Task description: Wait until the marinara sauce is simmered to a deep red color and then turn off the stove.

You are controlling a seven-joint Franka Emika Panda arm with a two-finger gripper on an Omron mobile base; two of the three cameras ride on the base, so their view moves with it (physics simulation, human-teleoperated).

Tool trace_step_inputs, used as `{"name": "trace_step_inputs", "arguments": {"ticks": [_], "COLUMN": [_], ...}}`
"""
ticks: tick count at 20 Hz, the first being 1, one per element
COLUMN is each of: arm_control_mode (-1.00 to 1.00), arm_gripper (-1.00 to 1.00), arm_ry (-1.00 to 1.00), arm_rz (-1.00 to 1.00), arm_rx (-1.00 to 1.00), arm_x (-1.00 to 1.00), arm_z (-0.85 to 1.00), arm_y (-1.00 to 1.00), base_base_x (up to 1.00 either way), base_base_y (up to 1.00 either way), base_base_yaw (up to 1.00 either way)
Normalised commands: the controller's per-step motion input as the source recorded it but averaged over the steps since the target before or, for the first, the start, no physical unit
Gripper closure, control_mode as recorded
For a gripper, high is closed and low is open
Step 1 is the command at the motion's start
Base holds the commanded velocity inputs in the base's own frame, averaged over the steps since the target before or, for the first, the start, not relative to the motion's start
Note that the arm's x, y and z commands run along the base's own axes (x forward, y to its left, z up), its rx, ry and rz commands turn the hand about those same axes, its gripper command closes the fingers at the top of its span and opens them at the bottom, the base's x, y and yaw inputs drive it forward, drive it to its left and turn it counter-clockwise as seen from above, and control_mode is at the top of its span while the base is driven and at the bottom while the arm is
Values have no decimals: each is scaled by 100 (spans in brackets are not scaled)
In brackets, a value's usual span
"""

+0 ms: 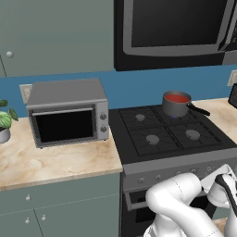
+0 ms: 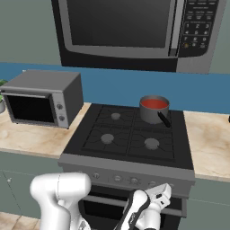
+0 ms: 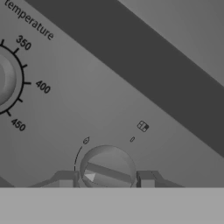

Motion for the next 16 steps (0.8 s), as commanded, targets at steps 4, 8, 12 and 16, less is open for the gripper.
{"name": "trace_step_inputs", "arguments": {"ticks": [4,8,12,16], "arm_control_mode": [-100,-100,-100,-100], "arm_gripper": [100,100,100,100], "arm_ry": [0,0,0,0], "arm_rz": [0,0,0,0], "arm_rx": [0,0,0,0], "arm_x": [0,0,0,0], "arm_z": [0,0,0,0], "arm_y": [0,0,0,0], "base_base_x": [0,0,0,0], "base_base_y": [0,0,0,0], "base_base_yaw": [0,0,0,0]}}
